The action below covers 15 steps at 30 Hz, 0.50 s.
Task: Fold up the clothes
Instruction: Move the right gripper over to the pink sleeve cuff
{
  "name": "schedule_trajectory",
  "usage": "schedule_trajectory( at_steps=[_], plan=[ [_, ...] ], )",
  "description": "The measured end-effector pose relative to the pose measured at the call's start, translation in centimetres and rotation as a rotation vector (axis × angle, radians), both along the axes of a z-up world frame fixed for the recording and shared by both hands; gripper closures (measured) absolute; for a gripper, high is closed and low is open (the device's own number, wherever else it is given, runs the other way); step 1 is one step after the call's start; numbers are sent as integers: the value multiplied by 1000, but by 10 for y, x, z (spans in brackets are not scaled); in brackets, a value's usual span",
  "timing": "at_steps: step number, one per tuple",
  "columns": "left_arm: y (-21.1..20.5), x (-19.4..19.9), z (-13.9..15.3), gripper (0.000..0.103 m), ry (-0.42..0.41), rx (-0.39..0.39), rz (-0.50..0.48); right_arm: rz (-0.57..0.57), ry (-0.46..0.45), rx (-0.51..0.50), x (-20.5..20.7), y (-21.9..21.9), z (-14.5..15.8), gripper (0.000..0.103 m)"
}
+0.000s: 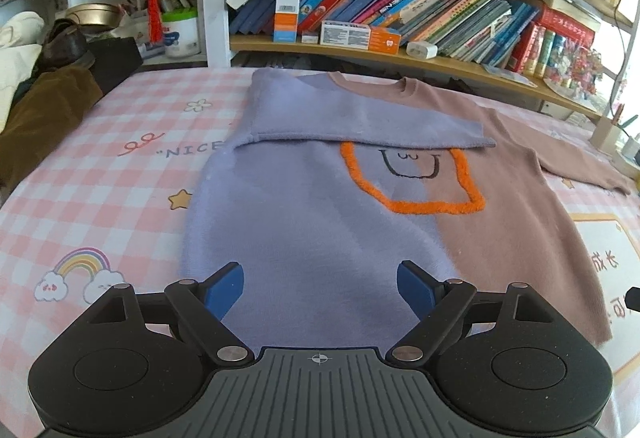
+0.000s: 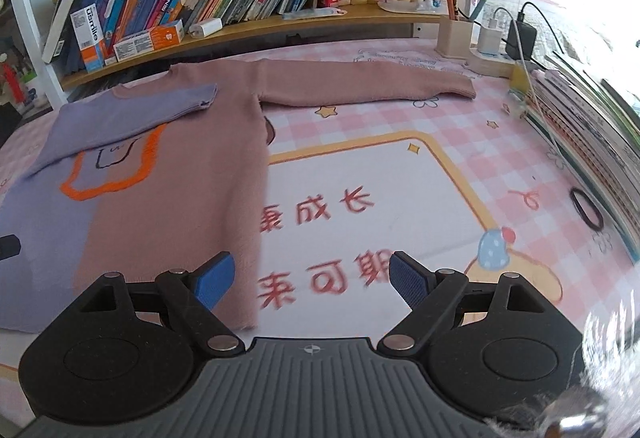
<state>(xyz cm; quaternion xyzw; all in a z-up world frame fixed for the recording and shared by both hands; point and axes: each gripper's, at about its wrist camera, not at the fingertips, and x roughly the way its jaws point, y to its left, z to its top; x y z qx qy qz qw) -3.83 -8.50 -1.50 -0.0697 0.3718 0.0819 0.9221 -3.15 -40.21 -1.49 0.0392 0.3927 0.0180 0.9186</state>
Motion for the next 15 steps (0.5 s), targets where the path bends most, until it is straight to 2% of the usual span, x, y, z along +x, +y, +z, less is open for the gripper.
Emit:
schedule_trajectory(
  at_steps=[6,15],
  plan=[
    [-52,12,7,16,3,32,42,31,-3,34,36,-50,0,19],
    [-121,18,2,16,19,54,86,63,17,89,93,-131,-10,19]
  ],
)
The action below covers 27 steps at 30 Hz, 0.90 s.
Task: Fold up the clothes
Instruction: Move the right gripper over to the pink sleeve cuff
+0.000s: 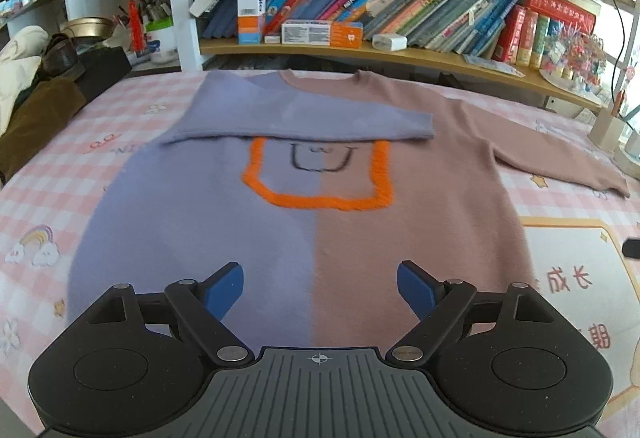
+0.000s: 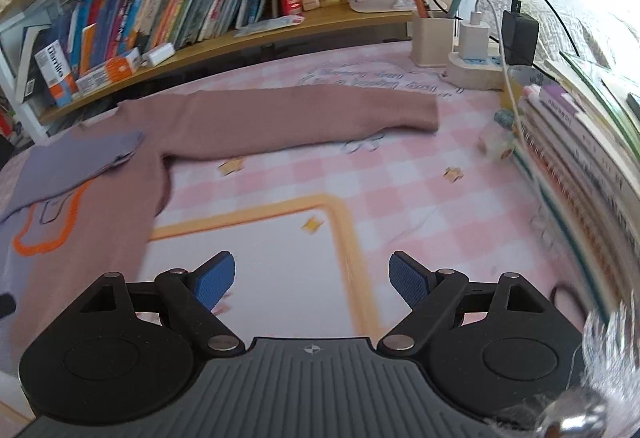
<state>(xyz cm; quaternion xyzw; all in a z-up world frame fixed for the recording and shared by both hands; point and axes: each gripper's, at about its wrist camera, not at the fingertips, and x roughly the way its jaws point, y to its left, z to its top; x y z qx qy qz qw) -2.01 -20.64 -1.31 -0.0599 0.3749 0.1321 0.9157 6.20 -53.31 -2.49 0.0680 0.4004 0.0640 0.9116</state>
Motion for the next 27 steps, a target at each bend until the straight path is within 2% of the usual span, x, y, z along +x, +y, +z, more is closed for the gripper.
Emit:
schedule_trajectory(
  at_steps=[8,13,19,27],
  plan=[
    [-25,-19,-2,16,64,28,103,17,12,31,54,-43,-10,19],
    [-39,-26,5,16,56,70,100,16,33,74,83,-58,-17,20],
    [-44,-33,7,16,66,84,122,10,38,117,104,-65,-19,23],
    [-43,-40,7,16,88,91,164,-29,45,147,126,-77,-24,40]
  ],
)
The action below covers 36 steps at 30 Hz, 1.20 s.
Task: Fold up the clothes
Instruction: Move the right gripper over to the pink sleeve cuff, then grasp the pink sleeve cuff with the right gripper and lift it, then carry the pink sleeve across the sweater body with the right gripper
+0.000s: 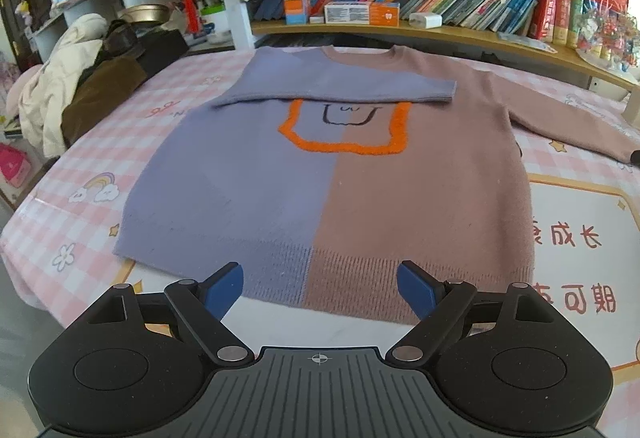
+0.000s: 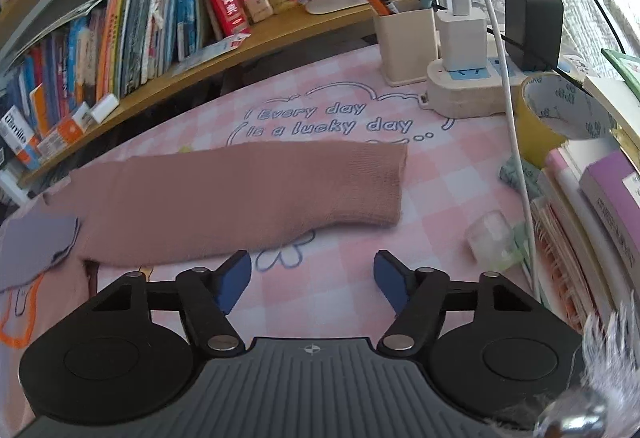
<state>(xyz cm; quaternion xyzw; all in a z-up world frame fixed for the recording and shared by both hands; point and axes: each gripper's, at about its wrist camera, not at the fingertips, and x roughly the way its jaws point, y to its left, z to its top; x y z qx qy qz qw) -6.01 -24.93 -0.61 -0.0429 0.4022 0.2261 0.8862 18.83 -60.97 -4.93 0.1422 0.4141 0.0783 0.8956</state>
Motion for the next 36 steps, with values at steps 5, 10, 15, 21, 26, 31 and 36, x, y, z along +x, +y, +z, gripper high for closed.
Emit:
schedule_trajectory(
  at_steps=[5,10,15,21,26,31,36],
  plan=[
    [0,-4,1,16,10,6,24,-25,-9,47,19,-7,-2,43],
    [1,-5,3,16,16,16,44,-41,-8,120,38,-9,-5,45],
    [2,-6,5,16,22,23,56,-58,8,154,47,-5,-5,59],
    [6,-3,4,16,27,21,62,-114,46,192,47,-12,-8,96],
    [8,2,3,16,21,21,34,-94,27,193,44,-7,2,98],
    [13,8,2,16,9,19,-1,-64,-42,214,43,6,33,98],
    [24,11,2,16,-15,14,-35,-16,-109,224,41,33,64,98]
  ],
)
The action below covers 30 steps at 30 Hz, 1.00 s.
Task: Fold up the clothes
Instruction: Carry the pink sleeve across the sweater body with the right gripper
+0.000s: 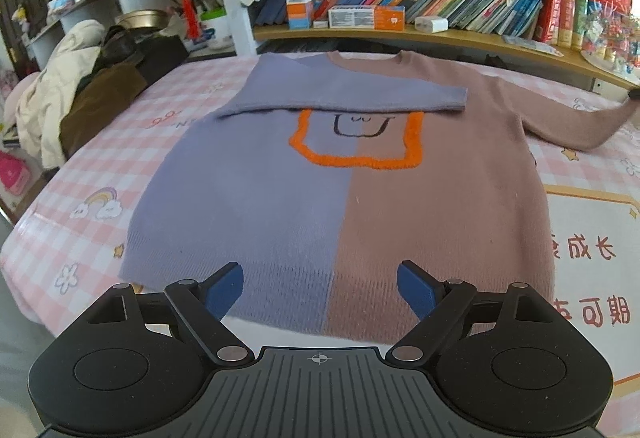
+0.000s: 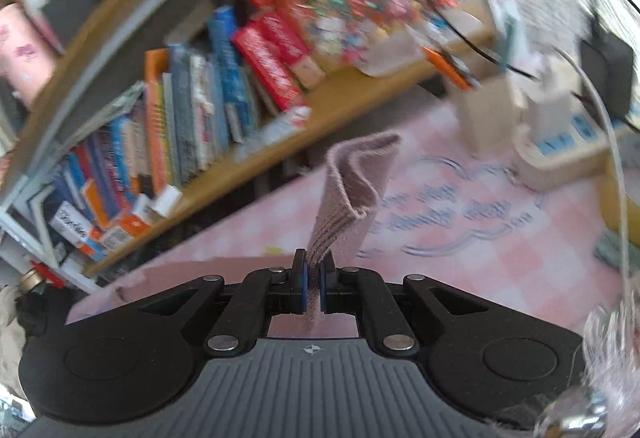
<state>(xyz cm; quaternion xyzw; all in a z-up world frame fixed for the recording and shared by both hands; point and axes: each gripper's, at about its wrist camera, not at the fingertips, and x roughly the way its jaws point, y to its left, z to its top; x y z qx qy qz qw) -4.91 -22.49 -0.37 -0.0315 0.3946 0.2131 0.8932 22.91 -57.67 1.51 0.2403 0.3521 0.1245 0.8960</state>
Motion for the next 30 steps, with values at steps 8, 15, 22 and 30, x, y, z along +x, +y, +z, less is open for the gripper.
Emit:
schedule_trajectory(
  at_steps=[8,15,22,30],
  plan=[
    [44,-9,8,16,-67,-6,-35,58,-90,-23,-4,71,38,98],
    [100,-23,19,16,-145,-14,-59,97,-140,-36,-14,152,59,98],
    [145,-38,25,16,-208,-24,-75,138,-166,-79,-23,226,68,98],
    [191,-60,24,16,-226,-31,-28,216,-174,-118,-26,309,68,98]
  ],
)
